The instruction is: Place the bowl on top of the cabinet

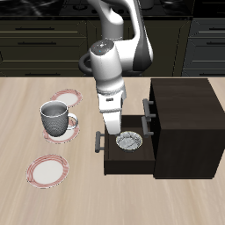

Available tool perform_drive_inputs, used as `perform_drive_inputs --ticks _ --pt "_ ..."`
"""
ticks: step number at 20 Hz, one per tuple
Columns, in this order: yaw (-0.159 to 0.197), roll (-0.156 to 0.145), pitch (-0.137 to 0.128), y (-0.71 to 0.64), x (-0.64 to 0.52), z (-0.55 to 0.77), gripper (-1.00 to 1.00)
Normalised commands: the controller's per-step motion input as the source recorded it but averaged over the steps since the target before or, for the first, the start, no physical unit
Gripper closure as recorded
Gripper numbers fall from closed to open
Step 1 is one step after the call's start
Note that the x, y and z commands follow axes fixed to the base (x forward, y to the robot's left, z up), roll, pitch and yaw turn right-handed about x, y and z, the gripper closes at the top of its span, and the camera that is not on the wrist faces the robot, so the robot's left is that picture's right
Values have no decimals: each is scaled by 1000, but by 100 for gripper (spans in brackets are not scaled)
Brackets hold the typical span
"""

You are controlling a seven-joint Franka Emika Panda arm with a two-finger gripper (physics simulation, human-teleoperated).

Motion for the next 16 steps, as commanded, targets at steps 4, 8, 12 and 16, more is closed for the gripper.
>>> perform_drive_inputs --ticks 4,8,12,16 --pt "6 2 -9 -3 47 -104 -100" --pt "-13 4 -8 124 88 -24 -100" --pt "-26 6 9 184 19 -138 -100" --pt "-76 40 96 284 -202 -430 -100"
